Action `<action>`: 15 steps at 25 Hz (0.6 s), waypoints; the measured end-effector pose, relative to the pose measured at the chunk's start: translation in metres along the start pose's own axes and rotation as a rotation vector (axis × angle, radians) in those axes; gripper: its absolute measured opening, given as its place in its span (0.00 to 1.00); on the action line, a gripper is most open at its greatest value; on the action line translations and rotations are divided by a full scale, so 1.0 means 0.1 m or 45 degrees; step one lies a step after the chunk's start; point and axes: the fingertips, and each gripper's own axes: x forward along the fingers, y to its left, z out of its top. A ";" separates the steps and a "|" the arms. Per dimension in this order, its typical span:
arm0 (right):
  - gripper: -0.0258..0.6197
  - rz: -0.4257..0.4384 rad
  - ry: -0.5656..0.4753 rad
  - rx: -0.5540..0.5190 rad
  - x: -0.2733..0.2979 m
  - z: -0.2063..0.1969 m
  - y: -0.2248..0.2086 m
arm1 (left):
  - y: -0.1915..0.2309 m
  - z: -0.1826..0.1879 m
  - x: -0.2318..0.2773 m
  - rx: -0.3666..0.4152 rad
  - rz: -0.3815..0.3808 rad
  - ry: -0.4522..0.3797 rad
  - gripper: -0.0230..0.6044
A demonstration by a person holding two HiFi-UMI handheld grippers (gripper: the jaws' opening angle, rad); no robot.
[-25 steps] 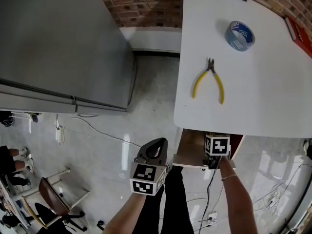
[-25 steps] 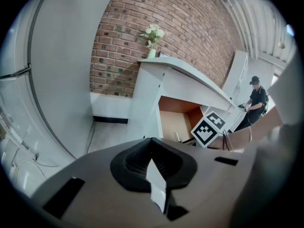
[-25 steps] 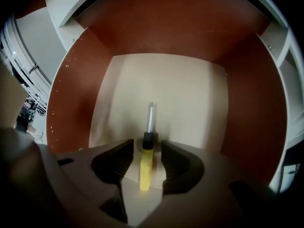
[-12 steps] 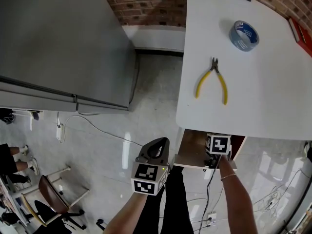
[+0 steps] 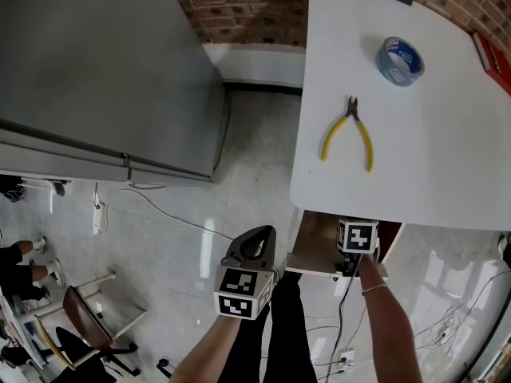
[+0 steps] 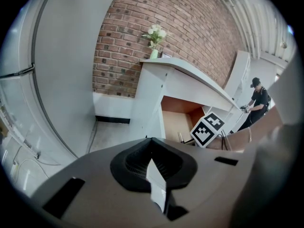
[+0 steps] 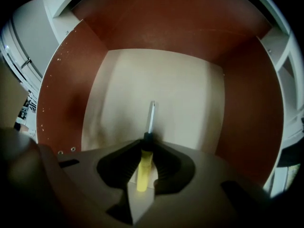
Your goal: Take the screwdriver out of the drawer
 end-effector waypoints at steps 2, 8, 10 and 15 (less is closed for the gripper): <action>0.16 0.006 0.003 -0.016 -0.01 0.00 0.02 | 0.01 0.01 -0.01 0.000 0.003 -0.006 0.02; 0.16 0.011 0.004 -0.021 -0.11 -0.02 0.03 | 0.00 0.04 -0.06 -0.001 0.001 -0.018 0.02; 0.16 0.019 -0.016 0.000 -0.18 -0.01 0.02 | -0.01 0.06 -0.08 0.003 -0.002 -0.022 0.02; 0.16 0.033 -0.086 0.029 -0.39 0.01 0.03 | -0.04 0.10 -0.16 0.021 -0.014 -0.027 0.03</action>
